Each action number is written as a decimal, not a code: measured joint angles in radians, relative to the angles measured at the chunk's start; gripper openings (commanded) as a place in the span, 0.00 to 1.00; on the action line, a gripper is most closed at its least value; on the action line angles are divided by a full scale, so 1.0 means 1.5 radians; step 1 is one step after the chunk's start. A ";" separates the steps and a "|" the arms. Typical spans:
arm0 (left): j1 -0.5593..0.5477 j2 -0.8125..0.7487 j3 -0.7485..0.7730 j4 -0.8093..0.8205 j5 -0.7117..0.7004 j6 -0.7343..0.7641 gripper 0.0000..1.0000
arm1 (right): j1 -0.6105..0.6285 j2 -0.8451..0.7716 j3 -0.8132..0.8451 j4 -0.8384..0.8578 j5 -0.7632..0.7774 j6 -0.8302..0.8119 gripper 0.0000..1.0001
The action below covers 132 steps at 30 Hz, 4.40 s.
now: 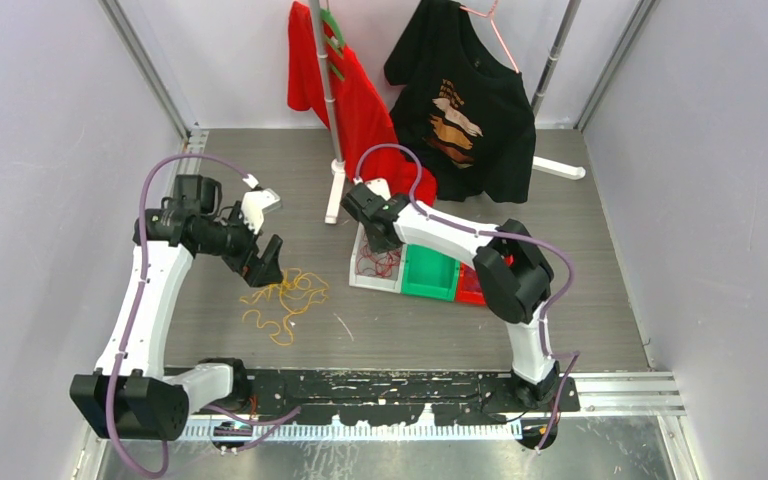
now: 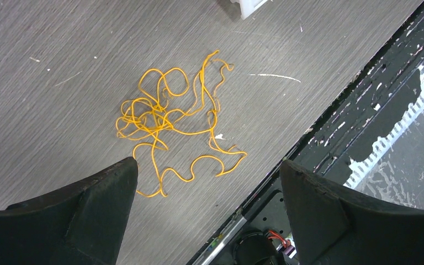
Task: Untangle the cables
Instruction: Place the cable in the bin, then untie the cable.
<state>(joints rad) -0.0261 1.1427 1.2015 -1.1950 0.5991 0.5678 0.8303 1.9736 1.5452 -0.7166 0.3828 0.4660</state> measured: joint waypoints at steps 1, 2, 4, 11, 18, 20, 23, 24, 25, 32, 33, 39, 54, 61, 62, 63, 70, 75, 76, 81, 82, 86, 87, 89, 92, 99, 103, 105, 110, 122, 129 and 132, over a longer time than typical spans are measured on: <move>0.000 0.001 0.000 0.000 -0.001 0.001 0.99 | -0.001 0.016 0.012 -0.001 0.000 -0.004 0.23; 0.002 0.002 0.001 0.000 0.000 0.001 0.99 | -0.001 0.021 0.016 0.000 0.000 -0.004 0.26; 0.010 0.006 0.002 0.001 0.004 -0.003 0.99 | -0.002 0.030 0.019 0.002 0.000 -0.007 0.34; 0.052 0.034 0.019 0.005 0.020 -0.007 0.99 | -0.007 0.031 0.021 0.018 -0.005 -0.017 0.52; 0.059 0.048 0.022 0.003 0.020 0.012 0.99 | -0.020 -0.014 0.010 0.036 -0.031 -0.033 0.45; 0.060 0.055 0.030 0.001 0.020 0.017 0.98 | -0.023 -0.034 0.011 0.039 -0.039 -0.033 0.45; 0.060 0.063 0.039 -0.002 0.020 0.030 0.98 | -0.024 -0.047 0.015 0.039 -0.056 -0.033 0.47; 0.060 0.065 0.041 -0.003 0.020 0.034 0.97 | -0.026 -0.048 0.015 0.039 -0.063 -0.033 0.47; 0.061 0.067 0.042 -0.005 0.021 0.042 0.96 | -0.028 -0.048 0.015 0.039 -0.068 -0.033 0.47; 0.062 0.080 0.026 -0.035 0.012 0.105 0.89 | -0.040 -0.047 0.023 0.046 -0.101 -0.029 0.37; 0.062 0.080 0.016 -0.036 0.006 0.114 0.88 | -0.041 -0.047 0.025 0.049 -0.104 -0.028 0.36; 0.062 0.081 -0.051 -0.032 -0.028 0.143 0.88 | -0.064 -0.010 0.038 0.090 -0.119 -0.023 0.31; 0.062 0.086 -0.086 -0.030 -0.067 0.243 0.94 | -0.075 -0.053 0.019 0.043 -0.173 -0.027 0.49; 0.063 0.160 -0.104 0.042 -0.086 0.231 0.63 | -0.072 -0.207 -0.001 0.049 -0.190 -0.024 0.63; 0.063 0.179 -0.104 0.053 -0.088 0.230 0.61 | -0.069 -0.231 -0.014 0.057 -0.189 -0.024 0.64; 0.063 0.197 -0.104 0.060 -0.090 0.229 0.59 | -0.067 -0.255 -0.029 0.064 -0.189 -0.026 0.64; 0.063 0.249 -0.132 0.099 -0.114 0.238 0.45 | -0.054 -0.318 -0.100 0.095 -0.181 -0.059 0.60; 0.062 0.242 -0.175 0.127 -0.125 0.235 0.32 | -0.032 -0.327 -0.165 0.145 -0.155 -0.091 0.86; 0.062 0.242 -0.179 0.134 -0.126 0.236 0.32 | -0.023 -0.335 -0.184 0.164 -0.151 -0.102 0.91; 0.062 0.243 -0.194 0.177 -0.125 0.226 0.01 | 0.025 -0.389 -0.262 0.270 -0.155 -0.169 1.00; 0.062 0.243 -0.197 0.188 -0.127 0.219 0.00 | 0.032 -0.402 -0.283 0.312 -0.160 -0.176 1.00; 0.063 0.243 -0.199 0.213 -0.131 0.201 0.00 | 0.006 -0.421 -0.325 0.399 -0.169 -0.132 1.00; 0.063 0.239 -0.198 0.211 -0.130 0.199 0.00 | -0.017 -0.417 -0.327 0.415 -0.186 -0.113 1.00; 0.063 0.222 -0.189 0.199 -0.127 0.198 0.00 | -0.055 -0.408 -0.331 0.453 -0.215 -0.091 0.95; 0.063 0.167 -0.146 0.158 -0.115 0.197 0.00 | -0.054 -0.386 -0.337 0.493 -0.237 -0.109 0.86; 0.063 0.119 -0.090 0.113 -0.090 0.197 0.00 | 0.092 -0.259 -0.323 0.523 -0.347 -0.249 0.87; 0.063 0.118 -0.094 0.091 -0.086 0.201 0.00 | 0.109 -0.175 -0.285 0.522 -0.374 -0.316 0.85; 0.063 0.118 -0.098 0.086 -0.084 0.203 0.00 | 0.109 -0.137 -0.258 0.524 -0.371 -0.342 0.85; 0.063 0.117 -0.112 0.081 -0.079 0.210 0.00 | 0.109 -0.052 -0.202 0.558 -0.333 -0.391 0.80; 0.079 0.101 -0.122 0.078 -0.077 0.238 0.00 | 0.109 0.012 -0.162 0.614 -0.292 -0.425 0.01; 0.143 0.081 -0.122 0.079 -0.077 0.244 0.00 | 0.096 -0.070 -0.254 0.672 -0.258 -0.359 0.01; 0.183 0.081 -0.121 0.078 -0.068 0.250 0.00 | 0.067 -0.150 -0.320 0.716 -0.248 -0.296 0.01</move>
<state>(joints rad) 0.2478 1.2636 1.0206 -1.0779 0.4969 0.9428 0.9306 1.7481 1.0657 0.3576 0.0113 0.0223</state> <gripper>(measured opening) 0.009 0.046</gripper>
